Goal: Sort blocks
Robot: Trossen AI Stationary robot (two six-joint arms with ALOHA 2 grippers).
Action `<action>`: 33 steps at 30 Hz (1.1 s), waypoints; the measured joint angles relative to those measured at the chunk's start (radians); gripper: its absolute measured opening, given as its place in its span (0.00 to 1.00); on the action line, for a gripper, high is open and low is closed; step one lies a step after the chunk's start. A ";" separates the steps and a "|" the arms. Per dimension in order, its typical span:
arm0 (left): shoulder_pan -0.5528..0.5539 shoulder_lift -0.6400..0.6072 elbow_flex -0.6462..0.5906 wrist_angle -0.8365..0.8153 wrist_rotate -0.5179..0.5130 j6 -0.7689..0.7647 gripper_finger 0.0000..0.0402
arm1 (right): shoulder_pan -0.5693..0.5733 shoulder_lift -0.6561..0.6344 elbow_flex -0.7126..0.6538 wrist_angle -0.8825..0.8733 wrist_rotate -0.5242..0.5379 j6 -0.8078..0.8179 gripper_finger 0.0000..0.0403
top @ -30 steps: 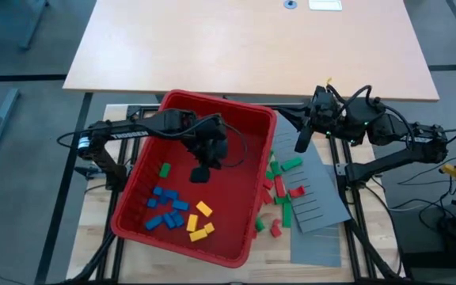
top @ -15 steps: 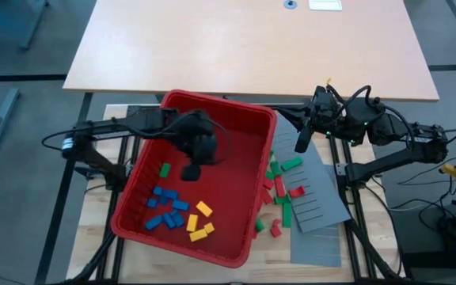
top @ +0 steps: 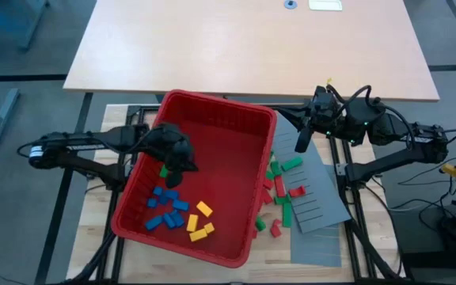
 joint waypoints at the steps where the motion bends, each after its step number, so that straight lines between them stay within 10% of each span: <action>1: -0.002 -0.014 -0.030 -0.001 0.000 -0.014 0.00 | 0.000 0.000 0.000 0.000 0.000 0.000 0.00; 18: -0.191 0.090 -0.282 0.082 0.034 0.206 0.03 | 0.000 0.001 0.000 0.000 0.002 0.000 0.00; 33: -0.285 0.337 -0.234 0.269 -0.002 0.271 0.55 | 0.000 0.001 0.000 -0.001 0.026 0.000 0.00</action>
